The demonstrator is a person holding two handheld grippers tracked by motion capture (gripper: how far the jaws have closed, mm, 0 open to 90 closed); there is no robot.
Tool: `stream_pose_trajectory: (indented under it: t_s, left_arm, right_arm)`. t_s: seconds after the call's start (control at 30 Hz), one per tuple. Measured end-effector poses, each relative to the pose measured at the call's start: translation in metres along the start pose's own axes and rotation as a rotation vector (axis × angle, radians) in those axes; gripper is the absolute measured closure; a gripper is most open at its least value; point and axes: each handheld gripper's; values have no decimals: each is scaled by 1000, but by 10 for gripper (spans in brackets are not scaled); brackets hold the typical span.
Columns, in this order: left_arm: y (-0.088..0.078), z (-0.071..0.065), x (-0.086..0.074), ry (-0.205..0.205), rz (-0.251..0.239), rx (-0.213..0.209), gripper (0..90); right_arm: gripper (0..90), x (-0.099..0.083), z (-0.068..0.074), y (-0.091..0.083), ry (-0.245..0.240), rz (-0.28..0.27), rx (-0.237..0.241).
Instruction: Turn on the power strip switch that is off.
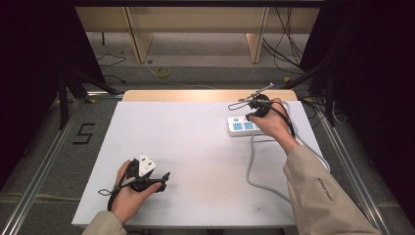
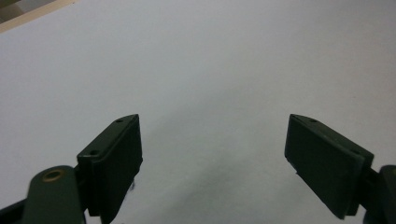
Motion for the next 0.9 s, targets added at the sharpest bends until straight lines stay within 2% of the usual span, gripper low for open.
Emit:
stream_pose_trajectory:
  t_s: [0.37,0.9]
  left_arm:
    - [0,0,0,0,0,-2,188]
    - [0,-1,0,3,1,-6,189]
  right_arm:
    - [900,7,0,5,-1,8,1]
    - [900,12,1,23,6,39,12]
Point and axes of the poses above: each handheld gripper's, and its own axes: y roughly forward along the jaws, x roughly out of its top, z roughly to its left, and after that the axes turned 10 degrees about z, right-handed
